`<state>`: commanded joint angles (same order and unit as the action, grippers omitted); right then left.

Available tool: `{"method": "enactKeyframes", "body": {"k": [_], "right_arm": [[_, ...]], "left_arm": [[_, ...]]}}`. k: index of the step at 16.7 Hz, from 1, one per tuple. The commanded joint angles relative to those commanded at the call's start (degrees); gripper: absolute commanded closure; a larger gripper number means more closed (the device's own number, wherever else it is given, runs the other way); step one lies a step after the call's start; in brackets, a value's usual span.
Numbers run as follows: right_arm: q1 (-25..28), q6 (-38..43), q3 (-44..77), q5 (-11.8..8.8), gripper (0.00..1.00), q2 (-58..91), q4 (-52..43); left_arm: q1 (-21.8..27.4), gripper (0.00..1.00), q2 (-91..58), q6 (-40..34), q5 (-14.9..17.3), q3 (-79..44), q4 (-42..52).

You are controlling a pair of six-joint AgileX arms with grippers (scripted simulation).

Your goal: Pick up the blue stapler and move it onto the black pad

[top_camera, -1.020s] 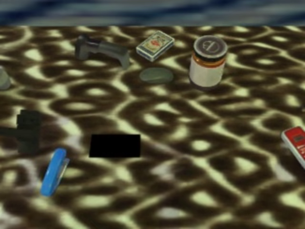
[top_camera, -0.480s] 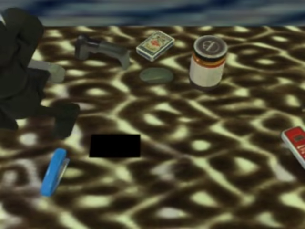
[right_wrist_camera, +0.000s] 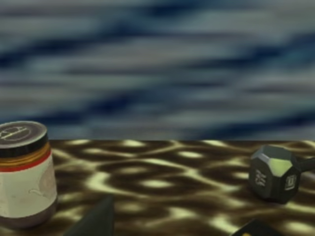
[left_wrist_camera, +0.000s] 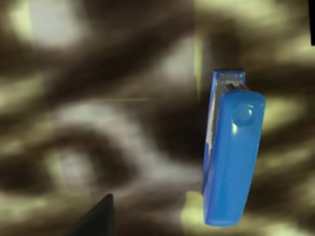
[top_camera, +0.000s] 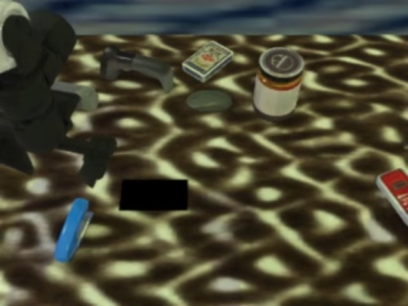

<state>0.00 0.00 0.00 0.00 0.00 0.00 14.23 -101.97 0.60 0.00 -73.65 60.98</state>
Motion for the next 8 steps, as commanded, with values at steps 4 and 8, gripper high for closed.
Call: {"method": "enactKeyframes", "body": {"k": [4,8], "right_arm": [[0.00,0.00,0.00,0.00,0.00,0.00,0.00],[0.00,0.00,0.00,0.00,0.00,0.00,0.00]], "left_arm": [[-0.19,0.00,-0.89,0.14,0.00,1.68,-2.35],[-0.16,0.00,-5.36,0.23,0.02,7.11,-12.92]]}}
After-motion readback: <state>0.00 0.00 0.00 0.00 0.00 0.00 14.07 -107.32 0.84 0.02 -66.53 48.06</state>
